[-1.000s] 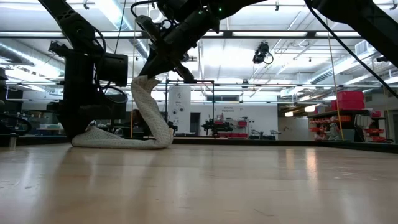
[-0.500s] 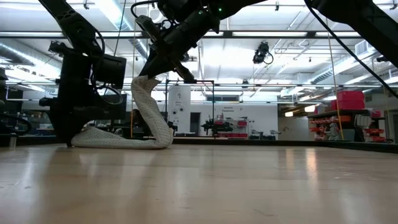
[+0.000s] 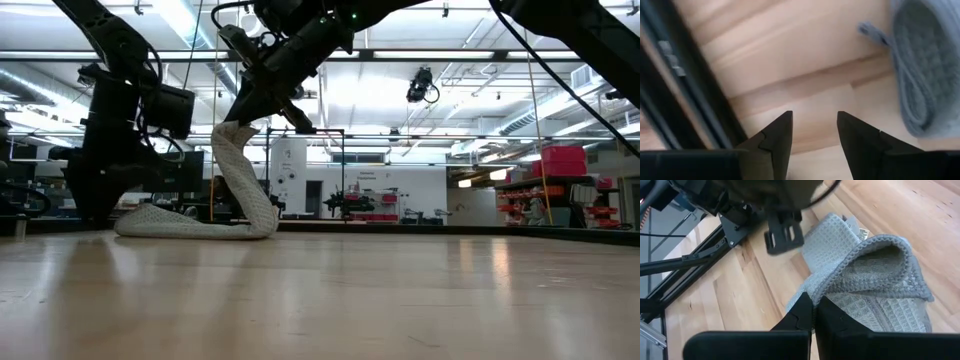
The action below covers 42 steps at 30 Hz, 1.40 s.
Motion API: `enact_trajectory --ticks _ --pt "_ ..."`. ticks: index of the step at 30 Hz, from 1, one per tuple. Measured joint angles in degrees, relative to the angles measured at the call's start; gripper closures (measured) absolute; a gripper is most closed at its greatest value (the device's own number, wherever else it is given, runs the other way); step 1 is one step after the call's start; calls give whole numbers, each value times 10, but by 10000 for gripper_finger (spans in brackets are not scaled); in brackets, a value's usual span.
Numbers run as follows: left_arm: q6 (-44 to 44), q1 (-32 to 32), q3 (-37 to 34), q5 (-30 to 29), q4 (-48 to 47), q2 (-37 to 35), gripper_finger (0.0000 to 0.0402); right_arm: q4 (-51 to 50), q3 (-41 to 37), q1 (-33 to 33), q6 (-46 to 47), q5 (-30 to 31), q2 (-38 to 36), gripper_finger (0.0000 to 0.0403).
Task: Fold microfiber towels
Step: Fold the gray microfiber towel
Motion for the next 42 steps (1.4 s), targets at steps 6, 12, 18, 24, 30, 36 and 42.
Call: enact_trajectory --ticks 6,12,18,24,30,36,42 --pt "0 60 0 -1 -15 -66 240 1 0 0 -5 0 0 399" --pt "6 118 15 -3 -48 -138 246 13 0 0 -5 -5 0 399" --pt "30 165 59 -15 -69 -183 246 42 0 -1 -1 -18 8 399" --pt "73 208 106 -23 -81 -197 247 60 -1 -1 14 -33 24 399" --pt "105 238 141 -23 -78 -207 244 82 -1 -4 21 -36 30 399" --pt "130 259 163 -18 -76 -209 243 102 -1 -9 20 -48 30 399" --pt "135 269 166 -4 -72 -209 242 111 0 -12 22 -60 38 399"
